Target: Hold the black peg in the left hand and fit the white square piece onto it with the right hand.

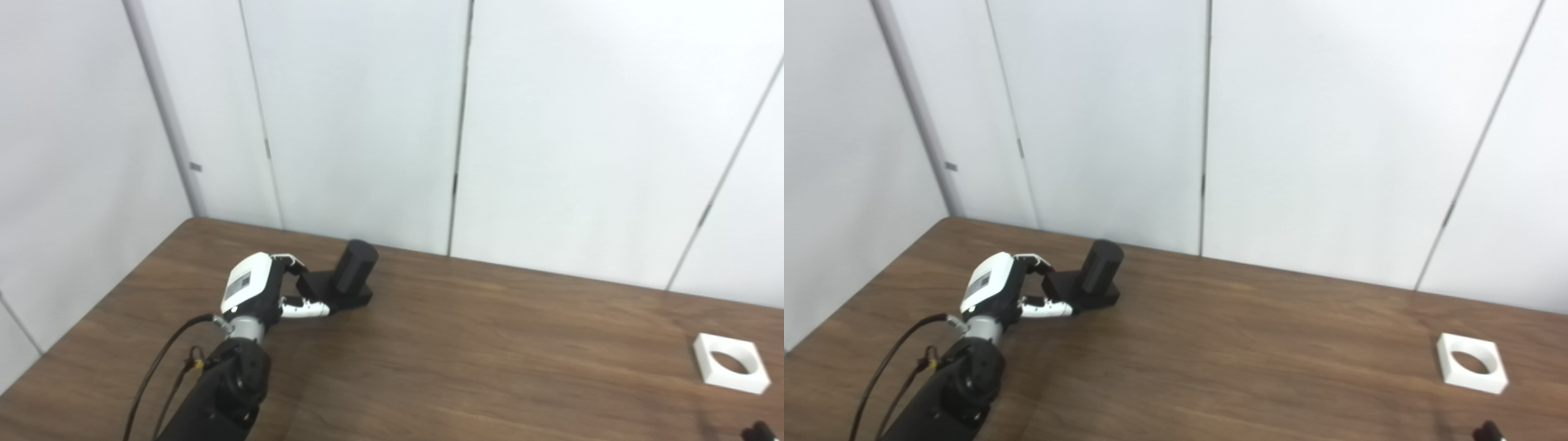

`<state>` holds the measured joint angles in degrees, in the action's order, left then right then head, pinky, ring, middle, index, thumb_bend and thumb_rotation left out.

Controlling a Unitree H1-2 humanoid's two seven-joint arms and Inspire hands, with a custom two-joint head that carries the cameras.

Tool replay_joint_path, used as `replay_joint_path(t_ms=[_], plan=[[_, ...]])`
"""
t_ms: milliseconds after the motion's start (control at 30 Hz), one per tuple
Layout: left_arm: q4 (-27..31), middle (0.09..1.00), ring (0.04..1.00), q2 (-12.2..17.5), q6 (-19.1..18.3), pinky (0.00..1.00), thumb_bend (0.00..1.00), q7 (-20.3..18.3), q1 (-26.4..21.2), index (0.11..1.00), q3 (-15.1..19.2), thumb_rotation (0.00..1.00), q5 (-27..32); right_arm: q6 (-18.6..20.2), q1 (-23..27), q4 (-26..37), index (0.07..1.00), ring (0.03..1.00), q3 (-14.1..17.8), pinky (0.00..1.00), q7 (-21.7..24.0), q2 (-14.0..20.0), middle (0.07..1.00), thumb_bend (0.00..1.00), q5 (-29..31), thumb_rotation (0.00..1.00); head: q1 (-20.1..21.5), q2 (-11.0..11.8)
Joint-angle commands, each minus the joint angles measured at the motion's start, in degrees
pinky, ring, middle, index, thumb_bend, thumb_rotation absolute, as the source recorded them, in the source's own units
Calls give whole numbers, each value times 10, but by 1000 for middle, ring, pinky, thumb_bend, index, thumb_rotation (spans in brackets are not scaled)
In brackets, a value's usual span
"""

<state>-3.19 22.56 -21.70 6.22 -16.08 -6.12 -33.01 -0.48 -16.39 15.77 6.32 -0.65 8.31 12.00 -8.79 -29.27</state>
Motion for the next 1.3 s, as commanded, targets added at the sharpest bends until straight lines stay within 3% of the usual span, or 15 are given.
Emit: replay_joint_path(t_ms=[0, 367, 700, 1267], plan=[[47, 720, 769, 1, 7, 764, 513, -14, -5, 486, 0, 52, 5, 6, -3, 13, 1000, 1000, -8, 1000, 2, -19, 1000, 648, -4, 1000, 2, -2], [169, 769, 789, -9, -7, 680, 510, -133, 68, 488, -45, 52, 8, 5, -5, 17, 1000, 1000, -18, 1000, -11, -27, 1000, 536, -14, 1000, 39, -6], [196, 769, 791, -7, 17, 704, 509, -206, 114, 489, -87, 42, 28, 6, -10, 26, 1000, 1000, -28, 1000, -24, -34, 992, 464, -17, 1000, 82, -32], [206, 798, 820, 7, 76, 723, 510, -267, 131, 489, -161, 39, 54, -1, -14, 30, 1000, 1000, -44, 1000, -35, -43, 970, 537, -16, 1000, 127, -86]])
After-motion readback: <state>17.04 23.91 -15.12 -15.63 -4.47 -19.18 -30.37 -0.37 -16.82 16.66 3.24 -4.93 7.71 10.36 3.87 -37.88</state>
